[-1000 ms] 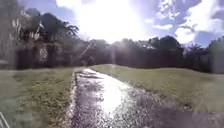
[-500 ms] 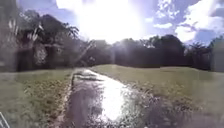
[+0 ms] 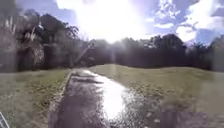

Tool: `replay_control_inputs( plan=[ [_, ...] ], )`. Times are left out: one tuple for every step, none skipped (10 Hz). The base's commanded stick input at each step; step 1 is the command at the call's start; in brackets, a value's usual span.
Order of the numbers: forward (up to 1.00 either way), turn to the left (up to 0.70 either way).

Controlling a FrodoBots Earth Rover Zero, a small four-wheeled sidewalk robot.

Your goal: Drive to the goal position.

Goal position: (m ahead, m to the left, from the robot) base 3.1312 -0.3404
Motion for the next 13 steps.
replay_control_inputs(
  plan=[
    [0.70, 0.20],
    [0.70, 0.06],
    [0.70, 0.00],
    [0.70, 0.00],
    [0.70, 0.00],
    [0.70, 0.00],
    [0.70, 0.00],
    [0.70, 0.00],
    [0.70, 0.00],
    [0.70, 0.00],
    [0.70, 0.00],
    [0.70, 0.00],
    [0.62, 0.00]
  ],
)
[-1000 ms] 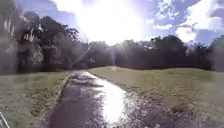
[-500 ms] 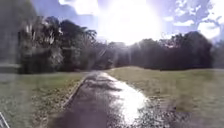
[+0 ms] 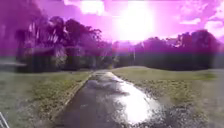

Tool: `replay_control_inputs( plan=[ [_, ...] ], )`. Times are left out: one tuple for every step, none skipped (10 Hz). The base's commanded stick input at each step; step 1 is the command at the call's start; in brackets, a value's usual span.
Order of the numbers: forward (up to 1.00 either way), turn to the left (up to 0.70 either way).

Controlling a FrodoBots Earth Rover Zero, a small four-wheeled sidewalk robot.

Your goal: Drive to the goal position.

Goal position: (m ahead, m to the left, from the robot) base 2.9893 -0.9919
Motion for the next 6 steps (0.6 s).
replay_control_inputs(
  plan=[
    [0.43, 0.00],
    [0.24, 0.00],
    [0.04, 0.00],
    [0.34, 0.00],
    [0.70, 0.00],
    [0.70, 0.00]
  ],
)
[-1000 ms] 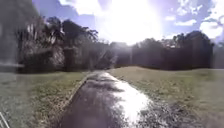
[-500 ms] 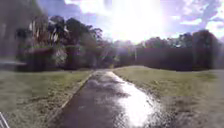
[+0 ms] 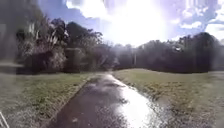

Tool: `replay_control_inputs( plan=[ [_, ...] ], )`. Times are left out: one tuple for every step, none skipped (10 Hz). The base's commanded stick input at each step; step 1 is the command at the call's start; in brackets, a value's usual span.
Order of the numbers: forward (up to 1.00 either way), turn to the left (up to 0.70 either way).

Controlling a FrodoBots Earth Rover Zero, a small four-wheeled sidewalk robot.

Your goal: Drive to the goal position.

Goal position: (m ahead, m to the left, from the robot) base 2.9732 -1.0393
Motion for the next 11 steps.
replay_control_inputs(
  plan=[
    [0.70, 0.00],
    [0.70, 0.00],
    [0.70, 0.00],
    [0.70, 0.00],
    [0.70, 0.00],
    [0.70, 0.00],
    [0.70, 0.00],
    [0.70, 0.00],
    [0.70, 0.00],
    [0.70, 0.00],
    [0.70, 0.00]
  ],
)
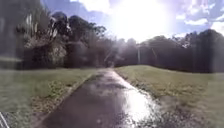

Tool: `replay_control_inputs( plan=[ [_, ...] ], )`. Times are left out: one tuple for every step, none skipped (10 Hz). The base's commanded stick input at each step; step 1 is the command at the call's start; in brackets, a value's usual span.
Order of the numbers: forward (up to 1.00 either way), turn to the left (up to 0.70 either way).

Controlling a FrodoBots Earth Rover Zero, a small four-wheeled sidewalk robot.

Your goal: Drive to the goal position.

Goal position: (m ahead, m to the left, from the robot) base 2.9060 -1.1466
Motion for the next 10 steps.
replay_control_inputs(
  plan=[
    [0.70, 0.00],
    [0.70, 0.00],
    [0.70, 0.00],
    [0.70, 0.00],
    [0.70, 0.00],
    [0.70, 0.00],
    [0.70, 0.00],
    [0.70, 0.00],
    [0.70, 0.00],
    [0.70, 0.00]
  ],
)
